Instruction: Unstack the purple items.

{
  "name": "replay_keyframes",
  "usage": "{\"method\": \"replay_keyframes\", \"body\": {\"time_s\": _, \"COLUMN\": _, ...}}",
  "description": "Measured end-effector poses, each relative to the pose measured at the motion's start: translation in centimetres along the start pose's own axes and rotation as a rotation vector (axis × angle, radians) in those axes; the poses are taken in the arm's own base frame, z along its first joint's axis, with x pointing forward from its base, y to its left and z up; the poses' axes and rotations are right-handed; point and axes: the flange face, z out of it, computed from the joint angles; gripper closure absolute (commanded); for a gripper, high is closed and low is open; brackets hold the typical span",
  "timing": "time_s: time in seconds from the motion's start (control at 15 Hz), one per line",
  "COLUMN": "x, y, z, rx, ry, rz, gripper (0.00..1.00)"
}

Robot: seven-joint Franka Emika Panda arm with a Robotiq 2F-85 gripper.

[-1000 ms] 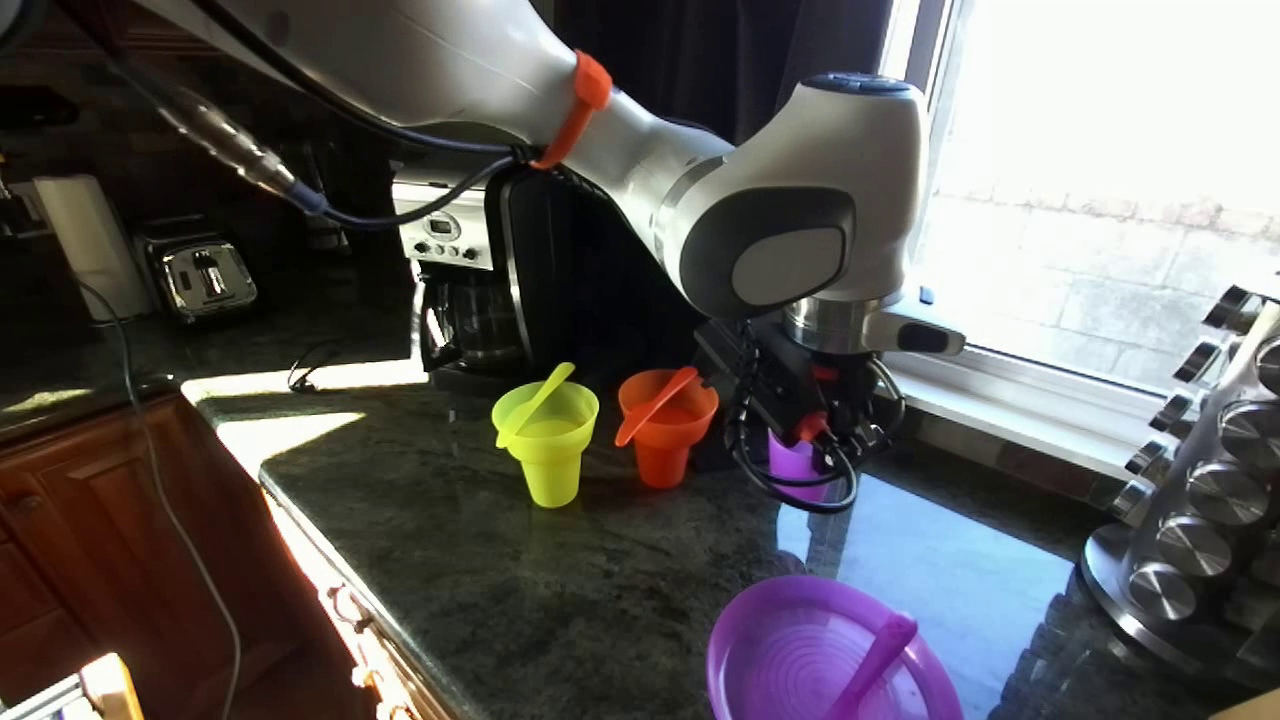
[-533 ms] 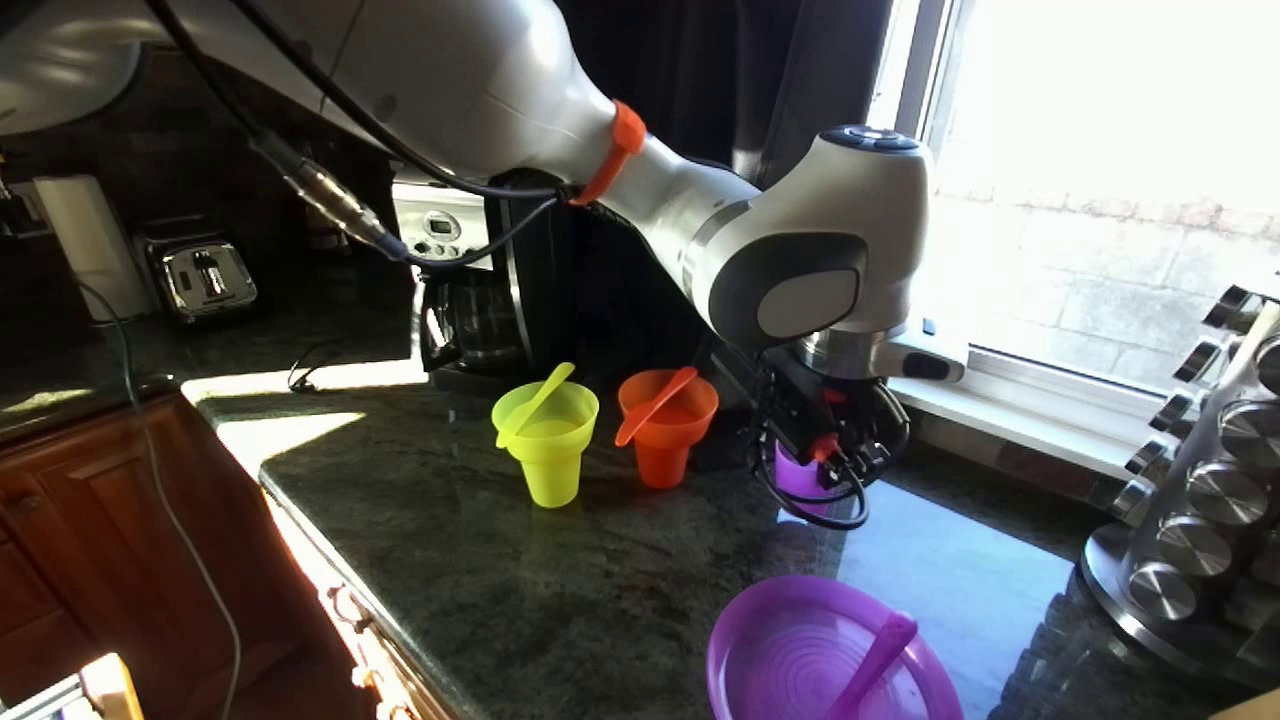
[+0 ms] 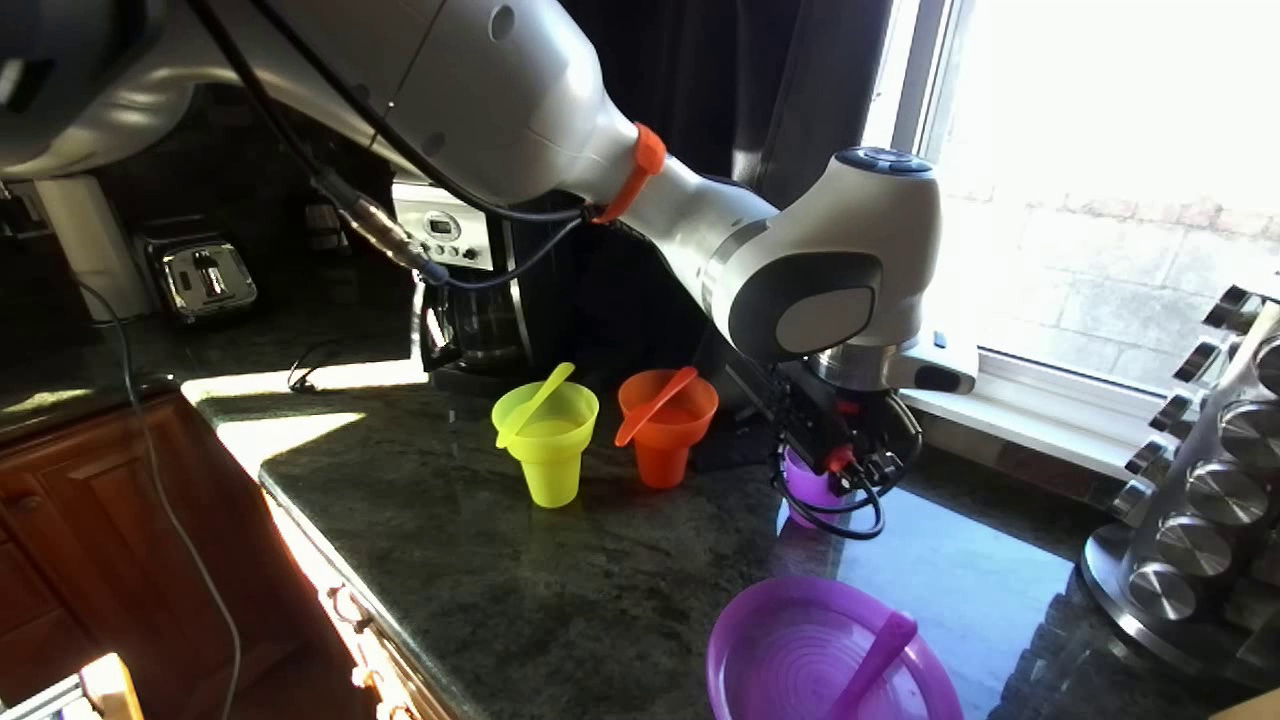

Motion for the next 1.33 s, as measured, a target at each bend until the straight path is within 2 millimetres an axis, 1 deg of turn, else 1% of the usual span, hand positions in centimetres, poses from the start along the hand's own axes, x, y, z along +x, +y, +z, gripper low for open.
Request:
{"method": "replay_keyframes", "body": {"time_s": 0.13, "x": 0.1, "y": 0.0, "z": 0.1, "rx": 0.000, "ry": 0.001, "rz": 0.000, "gripper": 0.53}}
{"method": "replay_keyframes", "body": {"time_s": 0.2, "x": 0.2, "y": 0.0, "z": 0.0, "rx": 0.000, "ry": 0.004, "rz": 0.000, "gripper": 0.44}}
{"method": "replay_keyframes", "body": {"time_s": 0.27, "x": 0.3, "y": 0.0, "z": -0.2, "rx": 0.000, "ry": 0.008, "rz": 0.001, "gripper": 0.37}}
{"method": "replay_keyframes", "body": {"time_s": 0.33, "x": 0.5, "y": 0.1, "z": -0.4, "rx": 0.001, "ry": 0.012, "rz": 0.004, "gripper": 0.29}}
{"method": "replay_keyframes", "body": {"time_s": 0.47, "x": 0.7, "y": 0.3, "z": -1.1, "rx": 0.001, "ry": 0.023, "rz": 0.012, "gripper": 0.15}}
{"method": "replay_keyframes", "body": {"time_s": 0.53, "x": 0.8, "y": 0.5, "z": -1.6, "rx": 0.002, "ry": 0.029, "rz": 0.016, "gripper": 0.06}}
{"method": "replay_keyframes", "body": {"time_s": 0.6, "x": 0.8, "y": 0.9, "z": -2.1, "rx": 0.002, "ry": 0.032, "rz": 0.020, "gripper": 0.01}}
{"method": "replay_keyframes", "body": {"time_s": 0.73, "x": 0.7, "y": 1.7, "z": -3.1, "rx": -0.001, "ry": 0.019, "rz": 0.031, "gripper": 0.00}}
{"method": "replay_keyframes", "body": {"time_s": 0.93, "x": -0.1, "y": 3.5, "z": -4.7, "rx": -0.023, "ry": -0.033, "rz": 0.043, "gripper": 0.00}}
{"method": "replay_keyframes", "body": {"time_s": 1.33, "x": -3.2, "y": 8.2, "z": -8.3, "rx": -0.127, "ry": -0.199, "rz": 0.054, "gripper": 0.00}}
